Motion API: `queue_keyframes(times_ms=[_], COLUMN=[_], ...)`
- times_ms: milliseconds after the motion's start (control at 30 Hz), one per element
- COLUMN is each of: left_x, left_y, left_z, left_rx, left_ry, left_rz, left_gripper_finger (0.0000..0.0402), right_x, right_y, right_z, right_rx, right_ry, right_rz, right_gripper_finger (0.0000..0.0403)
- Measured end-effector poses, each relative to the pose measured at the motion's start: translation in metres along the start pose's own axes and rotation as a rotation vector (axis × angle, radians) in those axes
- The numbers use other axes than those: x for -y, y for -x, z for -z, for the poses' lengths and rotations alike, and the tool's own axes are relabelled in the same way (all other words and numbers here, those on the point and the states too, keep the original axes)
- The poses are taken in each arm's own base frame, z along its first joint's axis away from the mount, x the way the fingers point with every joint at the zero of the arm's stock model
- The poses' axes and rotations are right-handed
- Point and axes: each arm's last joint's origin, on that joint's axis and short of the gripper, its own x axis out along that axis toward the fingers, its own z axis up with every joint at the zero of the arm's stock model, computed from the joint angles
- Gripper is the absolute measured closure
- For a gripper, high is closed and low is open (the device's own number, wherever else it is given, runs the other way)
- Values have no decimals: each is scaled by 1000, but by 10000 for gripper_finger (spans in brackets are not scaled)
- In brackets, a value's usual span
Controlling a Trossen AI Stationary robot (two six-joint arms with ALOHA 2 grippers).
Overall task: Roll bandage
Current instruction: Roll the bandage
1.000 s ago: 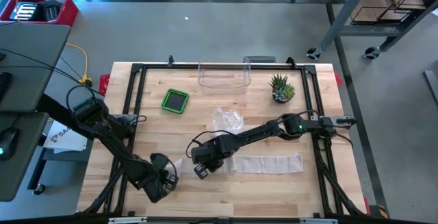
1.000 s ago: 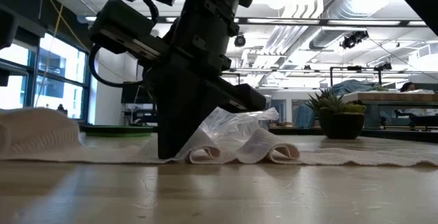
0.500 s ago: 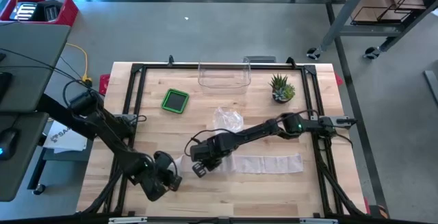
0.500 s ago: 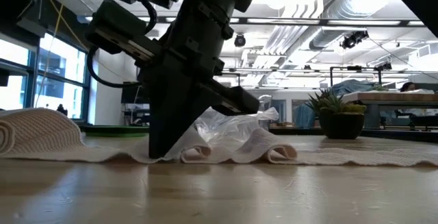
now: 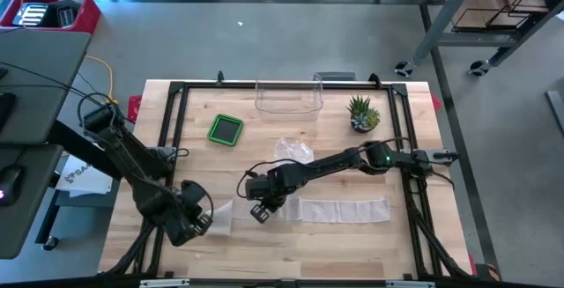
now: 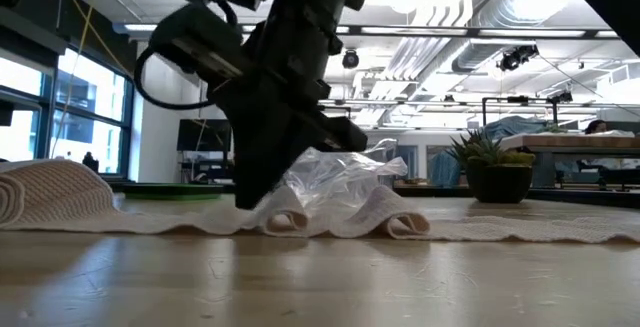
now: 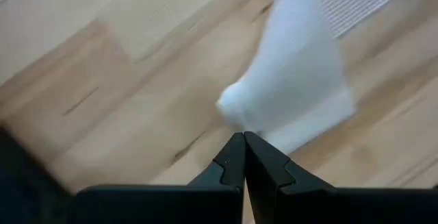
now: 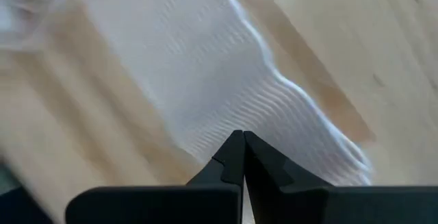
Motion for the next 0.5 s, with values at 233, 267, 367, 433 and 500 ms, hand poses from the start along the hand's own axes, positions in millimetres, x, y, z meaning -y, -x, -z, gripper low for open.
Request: queue_keyframes(times_ms=[233, 267, 367, 433, 500], left_x=[-11, -12, -13, -14, -13], left_y=[-19, -21, -22, -22, -20], left_z=[6, 6, 8, 10, 13], left_rx=[-31, -28, -19, -21, -29], left_ry=[-30, -32, -104, -187, -250], left_rz=[-62, -64, -44, -40, -4], left_gripper_finger=[401, 401, 401, 402, 401], right_x=[-44, -49, -54, -55, -55], right_y=[10, 8, 2, 4, 7], right_z=[6, 8, 3, -1, -3], right_rx=[104, 114, 202, 248, 290], right_ry=[103, 104, 81, 29, 6], right_rz=[-281, -309, -344, -351, -348], right_gripper_finger=[403, 403, 403, 403, 401])
